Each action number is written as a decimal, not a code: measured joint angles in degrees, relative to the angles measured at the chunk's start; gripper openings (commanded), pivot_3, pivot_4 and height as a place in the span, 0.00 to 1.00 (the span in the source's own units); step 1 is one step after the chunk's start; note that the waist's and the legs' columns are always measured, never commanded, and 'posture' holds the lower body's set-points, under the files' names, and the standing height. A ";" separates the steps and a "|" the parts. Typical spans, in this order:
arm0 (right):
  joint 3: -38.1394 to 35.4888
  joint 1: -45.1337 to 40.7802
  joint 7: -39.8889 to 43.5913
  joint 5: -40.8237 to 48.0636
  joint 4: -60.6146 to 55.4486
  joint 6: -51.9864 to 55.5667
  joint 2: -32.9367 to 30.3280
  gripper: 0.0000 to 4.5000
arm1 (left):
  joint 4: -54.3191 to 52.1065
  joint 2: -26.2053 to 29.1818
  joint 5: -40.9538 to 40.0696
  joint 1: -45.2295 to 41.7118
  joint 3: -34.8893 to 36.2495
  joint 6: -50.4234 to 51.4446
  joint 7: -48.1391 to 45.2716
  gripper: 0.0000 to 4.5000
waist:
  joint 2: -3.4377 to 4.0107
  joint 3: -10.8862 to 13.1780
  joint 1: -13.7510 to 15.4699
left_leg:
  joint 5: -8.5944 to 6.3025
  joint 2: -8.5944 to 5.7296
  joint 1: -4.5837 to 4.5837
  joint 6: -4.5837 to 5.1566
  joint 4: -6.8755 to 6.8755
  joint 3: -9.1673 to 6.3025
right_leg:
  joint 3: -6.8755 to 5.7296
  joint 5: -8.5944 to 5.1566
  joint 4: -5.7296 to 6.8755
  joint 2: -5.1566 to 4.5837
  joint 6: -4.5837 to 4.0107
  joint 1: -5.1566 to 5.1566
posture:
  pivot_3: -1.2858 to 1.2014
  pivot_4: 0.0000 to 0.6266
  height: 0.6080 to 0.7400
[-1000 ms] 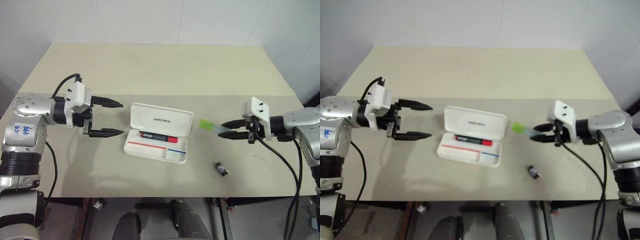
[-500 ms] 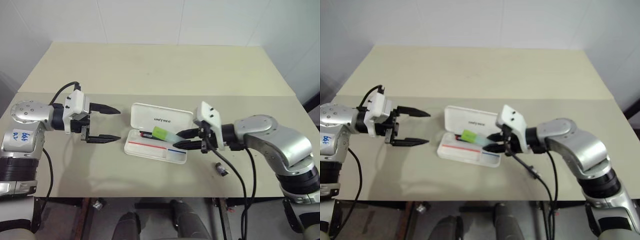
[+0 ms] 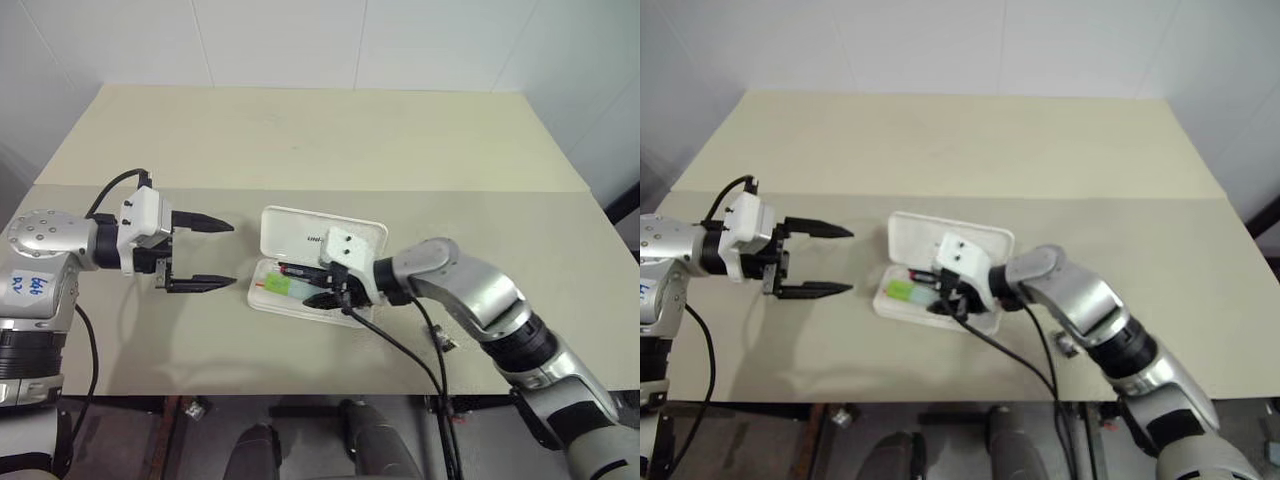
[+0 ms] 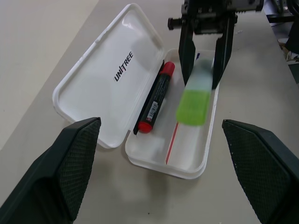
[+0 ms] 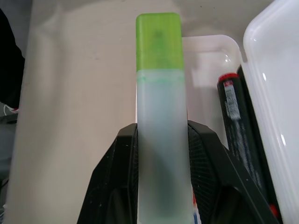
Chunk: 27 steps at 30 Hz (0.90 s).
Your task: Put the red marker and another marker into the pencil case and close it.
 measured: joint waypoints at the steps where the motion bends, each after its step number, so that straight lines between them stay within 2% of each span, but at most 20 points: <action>1: 0.61 -0.48 -0.24 -0.76 1.20 -0.53 1.20 0.24 | -0.27 0.07 -0.04 0.12 0.00 0.03 0.09 1.00 | 0.00 0.00 0.03 | 0.00 0.00 -0.01 0.00 0.00 -0.01 | -0.01 0.00 0.00 0.00 0.00 -0.01 | 0.52 0.24 1.00; 7: 2.50 -1.72 -0.15 -4.26 4.44 -2.69 3.93 0.24 | -1.25 0.21 -0.15 0.16 0.01 0.20 0.47 1.00 | -0.01 0.00 0.07 | 0.00 0.00 -0.02 -0.01 -0.01 -0.01 | -0.04 0.00 -0.01 -0.02 0.00 0.00 | 0.52 0.24 1.00; 21: 3.60 -1.19 2.85 -6.88 4.99 -4.12 2.20 0.24 | -1.41 0.29 -0.21 0.12 0.01 0.59 1.44 1.00 | -0.01 0.00 0.04 | 0.00 0.00 0.01 -0.01 -0.01 -0.03 | -0.07 -0.02 0.03 -0.01 -0.04 0.00 | 0.52 0.24 1.00; 27: 2.80 -1.39 2.68 -7.18 6.02 -4.39 2.87 0.69 | -1.40 0.29 -0.21 -0.11 -0.01 0.57 1.51 1.00 | -0.01 0.00 0.00 | -0.01 0.00 0.01 -0.01 -0.02 -0.02 | -0.08 -0.02 0.02 -0.01 -0.04 -0.01 | 0.52 0.24 1.00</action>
